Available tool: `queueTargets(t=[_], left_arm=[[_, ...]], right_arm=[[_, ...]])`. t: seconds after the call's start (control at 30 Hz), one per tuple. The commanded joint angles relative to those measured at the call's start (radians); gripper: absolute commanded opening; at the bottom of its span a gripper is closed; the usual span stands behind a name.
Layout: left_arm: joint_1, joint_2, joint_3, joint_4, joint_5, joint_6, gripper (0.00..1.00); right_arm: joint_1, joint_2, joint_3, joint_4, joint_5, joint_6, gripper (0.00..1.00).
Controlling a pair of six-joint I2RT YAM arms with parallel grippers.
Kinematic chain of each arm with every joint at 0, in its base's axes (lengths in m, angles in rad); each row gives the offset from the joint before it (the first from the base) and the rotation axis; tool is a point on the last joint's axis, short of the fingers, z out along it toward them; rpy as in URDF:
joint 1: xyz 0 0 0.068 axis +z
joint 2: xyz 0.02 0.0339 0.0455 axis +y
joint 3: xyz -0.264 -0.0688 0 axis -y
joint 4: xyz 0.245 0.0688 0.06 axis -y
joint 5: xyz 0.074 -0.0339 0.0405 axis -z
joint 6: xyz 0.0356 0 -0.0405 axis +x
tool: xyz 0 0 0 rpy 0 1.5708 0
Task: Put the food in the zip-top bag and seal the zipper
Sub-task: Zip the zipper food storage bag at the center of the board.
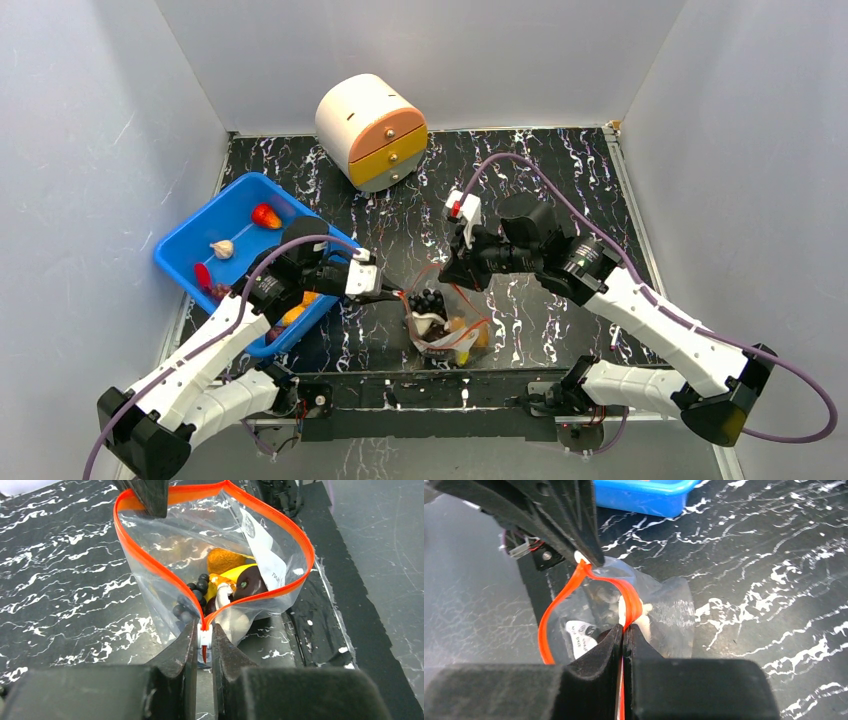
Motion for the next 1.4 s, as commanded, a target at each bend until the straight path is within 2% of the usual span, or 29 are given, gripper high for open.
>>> queueTargets(t=[0.0, 0.1, 0.23, 0.43, 0.63, 0.77, 0.97, 1.23, 1.37], left_arm=[[-0.002, -0.021, 0.001, 0.166, -0.019, -0.171, 0.00], [-0.003, 0.007, 0.017, 0.223, -0.040, -0.266, 0.00], [-0.003, 0.052, 0.056, 0.224, -0.097, -0.370, 0.00], [-0.002, 0.097, 0.148, 0.177, -0.175, -0.463, 0.00], [-0.003, 0.122, 0.233, 0.180, -0.206, -0.551, 0.00], [-0.002, 0.139, 0.256, 0.190, -0.158, -0.587, 0.00], [-0.003, 0.153, 0.264, 0.128, -0.126, -0.535, 0.00], [-0.002, 0.176, 0.308, 0.016, -0.107, -0.446, 0.00], [-0.003, 0.166, 0.300, 0.007, -0.095, -0.423, 0.00]], right_arm=[[0.002, 0.011, 0.064, 0.082, 0.173, -0.017, 0.08], [0.003, 0.018, 0.090, 0.066, 0.257, 0.021, 0.33], [0.003, -0.020, 0.074, 0.085, 0.222, 0.070, 0.61], [0.003, -0.057, 0.043, 0.174, 0.181, 0.056, 0.79], [0.003, -0.001, 0.102, 0.173, 0.149, -0.050, 0.86], [0.003, 0.015, 0.094, 0.206, 0.106, -0.105, 0.89], [0.003, 0.021, 0.039, 0.275, 0.015, -0.229, 0.84], [0.006, 0.024, -0.014, 0.362, -0.031, -0.315, 0.88], [0.012, 0.039, -0.042, 0.398, -0.073, -0.358, 0.85]])
